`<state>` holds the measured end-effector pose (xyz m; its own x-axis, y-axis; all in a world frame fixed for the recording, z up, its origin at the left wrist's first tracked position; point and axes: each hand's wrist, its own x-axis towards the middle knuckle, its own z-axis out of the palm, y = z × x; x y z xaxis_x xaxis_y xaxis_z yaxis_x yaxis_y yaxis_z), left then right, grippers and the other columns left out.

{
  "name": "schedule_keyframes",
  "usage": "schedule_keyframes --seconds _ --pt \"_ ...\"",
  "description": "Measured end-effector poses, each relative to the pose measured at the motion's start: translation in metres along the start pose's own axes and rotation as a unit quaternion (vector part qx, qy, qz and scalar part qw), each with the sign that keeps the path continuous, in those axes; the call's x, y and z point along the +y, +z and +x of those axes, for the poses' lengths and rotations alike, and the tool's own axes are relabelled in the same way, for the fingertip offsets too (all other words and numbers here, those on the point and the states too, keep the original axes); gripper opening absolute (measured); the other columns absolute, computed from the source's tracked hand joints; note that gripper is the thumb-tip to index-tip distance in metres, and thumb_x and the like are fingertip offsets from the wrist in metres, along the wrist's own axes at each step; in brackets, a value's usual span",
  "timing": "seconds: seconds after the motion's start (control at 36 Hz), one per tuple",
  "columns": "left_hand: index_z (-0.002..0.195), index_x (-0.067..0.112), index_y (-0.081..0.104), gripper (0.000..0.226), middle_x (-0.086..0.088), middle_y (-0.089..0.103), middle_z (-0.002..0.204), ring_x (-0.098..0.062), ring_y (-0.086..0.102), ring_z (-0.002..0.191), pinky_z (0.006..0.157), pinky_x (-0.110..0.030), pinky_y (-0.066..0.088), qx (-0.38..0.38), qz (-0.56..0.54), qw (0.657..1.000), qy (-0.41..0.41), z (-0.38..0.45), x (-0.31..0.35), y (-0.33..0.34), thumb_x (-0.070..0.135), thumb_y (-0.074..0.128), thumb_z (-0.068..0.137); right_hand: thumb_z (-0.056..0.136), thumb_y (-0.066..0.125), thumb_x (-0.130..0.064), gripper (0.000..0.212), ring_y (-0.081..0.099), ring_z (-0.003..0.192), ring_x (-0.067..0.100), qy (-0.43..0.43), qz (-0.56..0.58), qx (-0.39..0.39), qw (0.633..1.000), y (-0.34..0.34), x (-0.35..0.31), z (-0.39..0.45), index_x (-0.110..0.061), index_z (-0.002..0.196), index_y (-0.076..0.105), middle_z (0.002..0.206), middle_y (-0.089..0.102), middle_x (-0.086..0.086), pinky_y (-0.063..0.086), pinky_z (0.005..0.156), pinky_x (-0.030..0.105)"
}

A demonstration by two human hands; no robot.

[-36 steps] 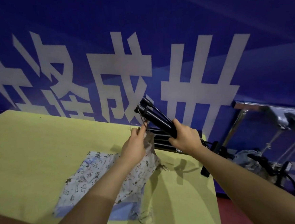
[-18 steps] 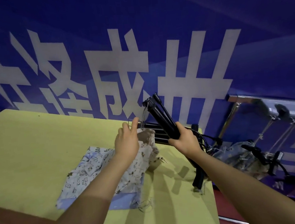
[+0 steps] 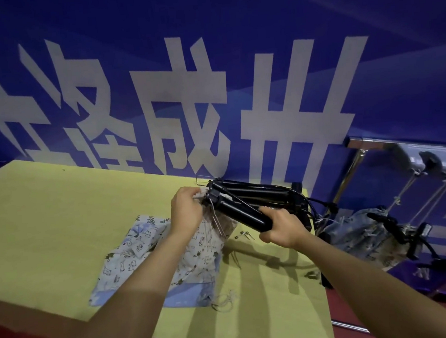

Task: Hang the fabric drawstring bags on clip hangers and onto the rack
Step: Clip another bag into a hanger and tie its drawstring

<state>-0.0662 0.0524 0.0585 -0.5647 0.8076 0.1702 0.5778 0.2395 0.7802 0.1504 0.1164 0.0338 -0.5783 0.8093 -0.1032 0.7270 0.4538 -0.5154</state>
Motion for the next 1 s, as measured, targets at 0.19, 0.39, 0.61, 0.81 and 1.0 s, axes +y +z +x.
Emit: schedule_keyframes --seconds 0.19,0.39,0.61,0.81,1.0 --pt "0.138 0.015 0.046 0.050 -0.001 0.051 0.136 -0.027 0.042 0.116 0.100 -0.039 0.035 0.002 0.058 0.997 0.041 -0.004 -0.002 -0.002 -0.005 0.035 0.094 0.075 0.063 -0.025 0.048 0.059 0.077 0.019 -0.014 -0.066 -0.022 0.997 0.003 -0.007 0.009 -0.027 0.122 0.051 0.084 0.062 -0.003 0.041 0.057 0.024" --pt "0.109 0.006 0.061 0.040 -0.012 0.063 0.107 -0.025 0.058 0.086 0.059 -0.019 0.043 0.042 -0.070 0.997 -0.016 -0.003 0.006 -0.008 -0.014 0.037 0.085 0.075 0.061 -0.024 0.050 0.059 0.079 0.020 -0.025 -0.102 -0.016 0.994 0.000 -0.013 0.021 -0.027 0.124 0.049 0.083 0.059 -0.005 0.049 0.063 0.031" --pt "0.114 0.005 0.058 0.023 -0.011 0.053 0.110 -0.026 0.053 0.098 0.080 -0.025 0.041 0.028 -0.039 0.999 -0.006 0.012 0.011 -0.002 0.012 0.045 0.097 0.076 0.061 -0.026 0.048 0.061 0.080 0.024 -0.038 -0.133 0.000 0.990 -0.008 -0.014 0.028 -0.024 0.122 0.049 0.088 0.065 0.001 0.050 0.067 0.032" --pt "0.087 0.006 0.067 0.029 -0.007 0.055 0.083 -0.018 0.050 0.076 0.059 -0.020 0.028 0.096 -0.004 0.995 0.037 0.026 0.016 -0.008 0.027 0.049 0.097 0.076 0.060 -0.029 0.043 0.060 0.074 0.024 -0.095 -0.194 0.013 0.976 -0.021 -0.010 0.030 -0.025 0.117 0.049 0.083 0.064 0.000 0.051 0.061 0.034" --pt "0.095 0.009 0.069 0.028 -0.006 0.053 0.089 -0.022 0.052 0.087 0.073 -0.031 0.041 0.014 0.031 0.992 0.124 0.041 0.032 -0.012 0.030 0.051 0.096 0.076 0.057 -0.029 0.034 0.060 0.073 0.025 -0.125 -0.248 0.018 0.961 -0.034 -0.010 0.033 -0.023 0.109 0.050 0.082 0.064 0.001 0.051 0.059 0.034"
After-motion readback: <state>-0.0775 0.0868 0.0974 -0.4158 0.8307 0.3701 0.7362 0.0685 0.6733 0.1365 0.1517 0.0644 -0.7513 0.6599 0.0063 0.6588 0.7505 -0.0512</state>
